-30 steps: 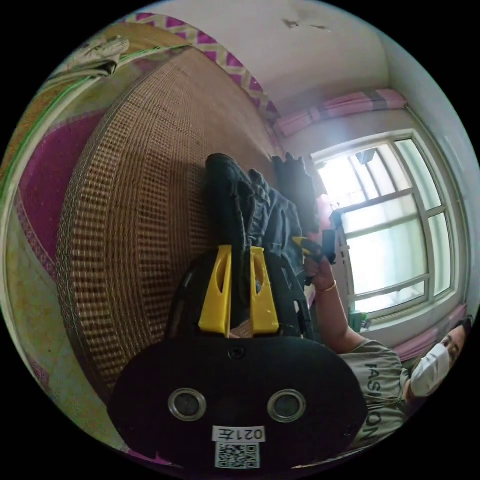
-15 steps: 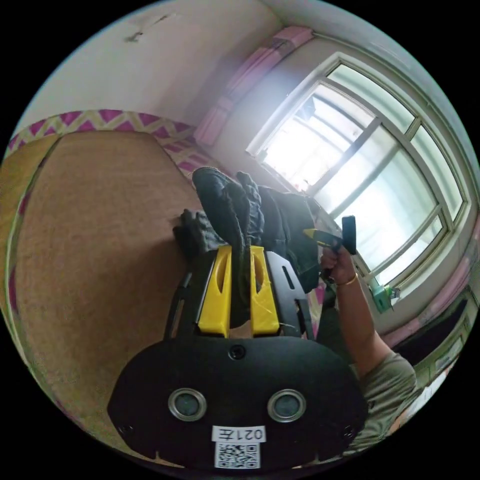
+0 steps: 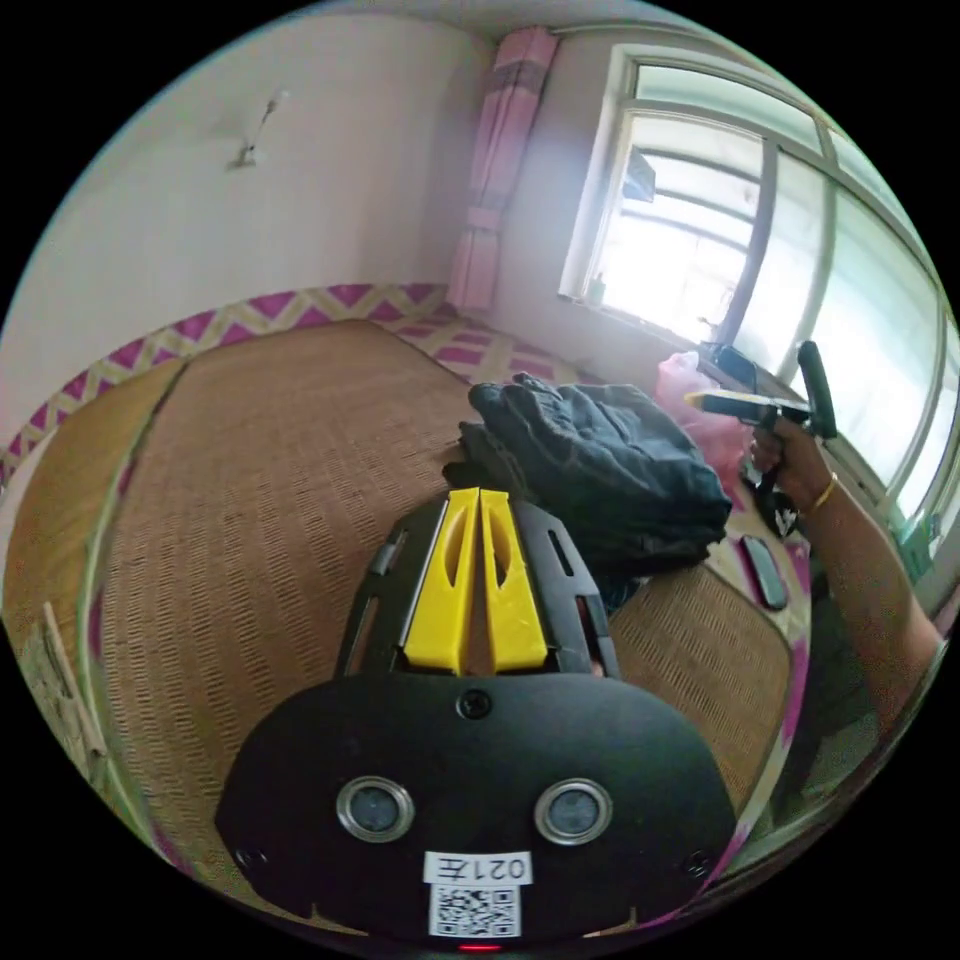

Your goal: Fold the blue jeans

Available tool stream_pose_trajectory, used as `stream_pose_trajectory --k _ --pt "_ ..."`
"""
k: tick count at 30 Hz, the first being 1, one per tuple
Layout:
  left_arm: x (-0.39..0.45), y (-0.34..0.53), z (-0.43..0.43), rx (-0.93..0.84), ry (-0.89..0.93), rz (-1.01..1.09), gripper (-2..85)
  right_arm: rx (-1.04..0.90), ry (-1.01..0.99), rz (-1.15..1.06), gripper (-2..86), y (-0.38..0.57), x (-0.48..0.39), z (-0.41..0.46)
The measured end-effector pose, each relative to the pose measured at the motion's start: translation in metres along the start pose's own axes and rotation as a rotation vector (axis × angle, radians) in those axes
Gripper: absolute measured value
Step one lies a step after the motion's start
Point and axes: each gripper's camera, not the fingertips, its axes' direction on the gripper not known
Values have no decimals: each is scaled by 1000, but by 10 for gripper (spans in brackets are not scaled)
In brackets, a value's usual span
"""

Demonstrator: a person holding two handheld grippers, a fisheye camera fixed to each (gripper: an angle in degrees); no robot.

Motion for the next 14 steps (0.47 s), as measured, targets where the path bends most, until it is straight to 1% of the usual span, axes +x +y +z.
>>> stream_pose_trajectory --k 1,3,4,6,7,9,10,12,13,14 --pt "0 8 -11 7 -17 4 -10 16 -23 -37 69 7 -17 0" --pt "2 47 -57 26 -112 9 -10 81 -122 -182 46 42 -90 7" --pt "2 58 -69 36 -137 7 -10 91 -140 -213 40 51 -109 11" --pt "0 104 -119 90 -215 -2 -10 97 -233 -324 13 89 -186 41" --pt "-1 116 -130 99 -232 -10 -10 97 -261 -350 10 99 -205 51" --pt "-11 160 -170 72 -308 -50 -10 83 -369 -460 5 135 -285 93" --pt "-15 171 -179 62 -325 -78 -10 73 -389 -491 5 143 -306 104" --pt "-34 212 -215 24 -389 -199 -10 22 -437 -624 22 169 -392 148" --pt "-38 222 -223 8 -414 -222 -10 4 -441 -659 30 175 -414 159" --pt "-45 239 -239 -28 -489 -255 -10 -30 -445 -723 40 185 -459 181"
